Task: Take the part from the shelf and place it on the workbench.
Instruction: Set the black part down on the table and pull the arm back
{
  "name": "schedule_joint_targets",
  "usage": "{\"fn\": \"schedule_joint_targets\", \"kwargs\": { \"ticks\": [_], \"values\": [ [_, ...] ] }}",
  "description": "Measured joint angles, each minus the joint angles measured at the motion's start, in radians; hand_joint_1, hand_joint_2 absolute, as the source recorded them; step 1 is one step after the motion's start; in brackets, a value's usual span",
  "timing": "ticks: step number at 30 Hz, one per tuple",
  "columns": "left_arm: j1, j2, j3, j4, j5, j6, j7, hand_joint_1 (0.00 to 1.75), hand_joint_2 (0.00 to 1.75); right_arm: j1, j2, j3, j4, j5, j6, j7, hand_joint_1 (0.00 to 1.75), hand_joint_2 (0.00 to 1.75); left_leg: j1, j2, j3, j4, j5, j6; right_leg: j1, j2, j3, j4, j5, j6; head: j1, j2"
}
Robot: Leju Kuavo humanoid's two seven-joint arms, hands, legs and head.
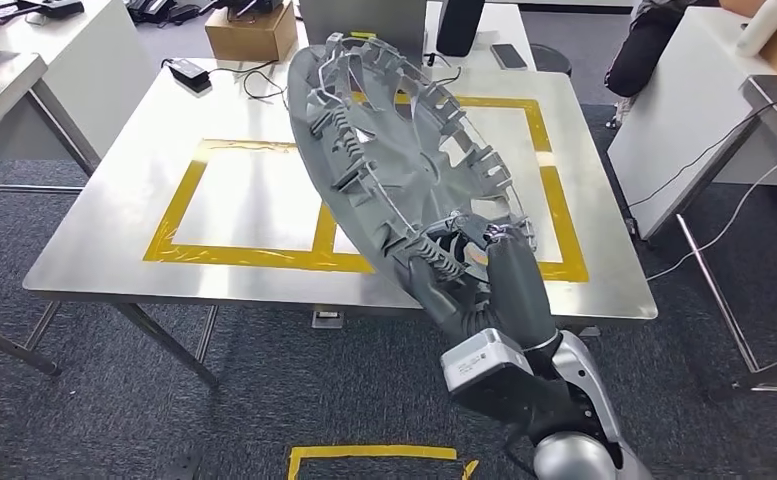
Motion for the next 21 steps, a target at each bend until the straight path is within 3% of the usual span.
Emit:
{"fn": "schedule_joint_targets", "kwargs": {
  "ticks": [3,9,15,21],
  "values": [
    [-0.009,0.000,0.000,0.000,-0.008,-0.011,-0.008,0.00,1.75,-0.048,0.021,-0.001,0.077,-0.003,0.042,0.009,1.75,1.75,-0.002,0.003,0.007,-0.009,-0.001,0.001,-0.003,0.003,0.006,-0.010,0.011,0.007,0.000,0.000],
    [-0.034,-0.003,0.000,-0.003,-0.024,-0.011,0.000,0.00,1.75,-0.183,0.089,0.008,0.303,-0.010,0.141,0.020,1.75,1.75,-0.002,0.005,0.016,-0.028,-0.002,-0.005,-0.003,0.004,0.007,-0.010,0.005,-0.004,0.000,0.000],
    [-0.058,-0.006,0.000,-0.003,-0.045,-0.039,0.018,0.00,1.75,-0.376,0.215,0.060,0.682,0.031,0.261,0.042,1.75,1.75,-0.001,0.006,0.019,-0.032,0.004,-0.017,-0.001,0.003,0.008,-0.009,0.008,-0.011,-0.001,0.000],
    [-0.066,-0.013,-0.002,-0.003,-0.059,-0.058,0.022,0.00,1.75,-0.474,0.300,0.103,0.926,0.051,0.309,0.049,1.75,1.75,-0.001,0.006,0.020,-0.032,0.006,-0.021,-0.001,0.002,0.008,-0.009,0.010,-0.013,-0.002,0.000]
  ]
}}
